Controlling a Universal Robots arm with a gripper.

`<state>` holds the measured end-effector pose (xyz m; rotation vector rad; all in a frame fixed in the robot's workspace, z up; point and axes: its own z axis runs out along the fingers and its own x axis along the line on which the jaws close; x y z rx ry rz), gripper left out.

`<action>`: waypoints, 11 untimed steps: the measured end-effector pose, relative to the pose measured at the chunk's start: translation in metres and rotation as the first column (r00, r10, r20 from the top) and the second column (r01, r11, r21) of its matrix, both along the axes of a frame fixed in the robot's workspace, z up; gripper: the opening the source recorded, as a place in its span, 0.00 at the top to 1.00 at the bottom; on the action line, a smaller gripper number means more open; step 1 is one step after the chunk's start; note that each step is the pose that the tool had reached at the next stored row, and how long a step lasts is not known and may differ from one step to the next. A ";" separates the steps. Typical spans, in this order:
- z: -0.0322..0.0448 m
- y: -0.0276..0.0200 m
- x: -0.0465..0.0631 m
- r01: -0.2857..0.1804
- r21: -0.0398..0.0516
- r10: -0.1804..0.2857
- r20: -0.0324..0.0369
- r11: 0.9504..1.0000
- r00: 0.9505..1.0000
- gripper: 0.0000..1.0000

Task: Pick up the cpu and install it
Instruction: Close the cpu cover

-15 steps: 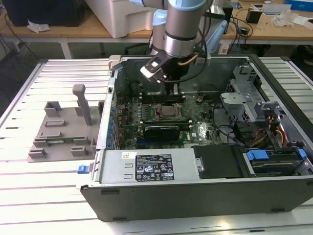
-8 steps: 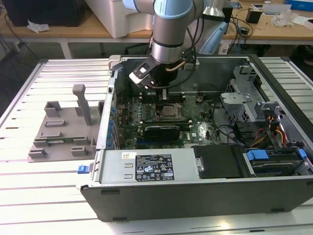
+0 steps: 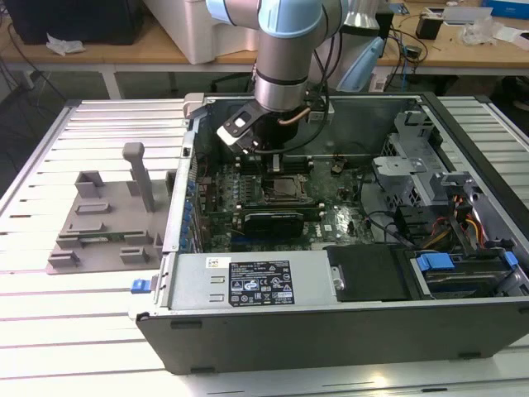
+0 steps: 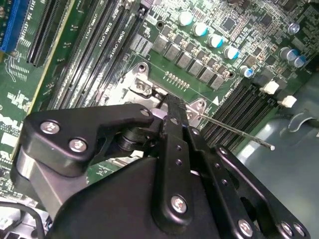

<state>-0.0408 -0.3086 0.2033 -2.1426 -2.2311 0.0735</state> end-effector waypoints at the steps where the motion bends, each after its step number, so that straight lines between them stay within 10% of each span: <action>1: -0.0001 0.0001 0.002 0.000 0.002 0.000 0.000 1.000 1.000 0.90; 11: 0.0106 0.0000 0.033 0.000 0.014 0.000 -0.006 1.000 1.000 0.90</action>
